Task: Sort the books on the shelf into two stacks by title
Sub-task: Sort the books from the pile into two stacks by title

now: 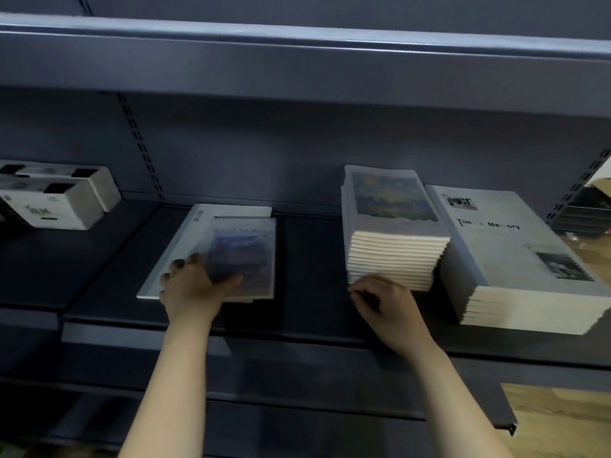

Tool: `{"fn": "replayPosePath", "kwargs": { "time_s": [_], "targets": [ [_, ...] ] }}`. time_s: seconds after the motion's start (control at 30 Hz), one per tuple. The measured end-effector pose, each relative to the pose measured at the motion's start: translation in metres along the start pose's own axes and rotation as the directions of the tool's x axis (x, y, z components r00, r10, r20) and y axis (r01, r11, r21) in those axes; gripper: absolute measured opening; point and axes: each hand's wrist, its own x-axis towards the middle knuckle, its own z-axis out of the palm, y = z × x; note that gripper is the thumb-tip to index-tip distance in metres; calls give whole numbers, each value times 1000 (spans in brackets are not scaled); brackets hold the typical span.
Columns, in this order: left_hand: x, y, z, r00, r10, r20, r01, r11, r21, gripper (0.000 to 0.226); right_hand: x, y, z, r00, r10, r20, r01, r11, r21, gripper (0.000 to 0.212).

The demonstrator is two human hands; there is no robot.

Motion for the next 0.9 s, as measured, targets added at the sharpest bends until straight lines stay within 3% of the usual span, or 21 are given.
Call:
{"fn": "replayPosePath", "kwargs": {
  "time_s": [0.1,0.2,0.33,0.43,0.57,0.7,0.8,0.9],
  "targets": [
    [11,-2,-2,997,26,78,-29,999,44,100,1,-1,0,1000,-3,-13,3,1000,-4,14],
    [13,1,-3,995,24,95,-9,988,-153,84,1,0,1,1000,-17,-18,17,1000,0,14],
    [5,9,-4,992,49,-117,-95,901,-424,34,1,1,0,1000,-25,-8,25,1000,-2,15],
    [-10,18,-4,963,98,-251,-227,795,-562,22,2,-2,-3,1000,-23,-8,23,999,46,15],
    [-30,39,-2,949,30,-313,-272,579,-769,14,2,-9,-8,1000,20,-23,-14,974,224,17],
    [-47,73,-5,969,25,-247,-237,388,-891,12,7,-23,-21,988,147,38,-144,831,538,23],
    [-61,98,-5,973,78,-216,-229,321,-919,13,9,-28,-31,989,144,25,-129,785,606,32],
    [-69,112,-4,972,120,-204,-231,289,-929,14,10,-27,-41,971,238,-1,-173,706,686,27]
  ]
}}
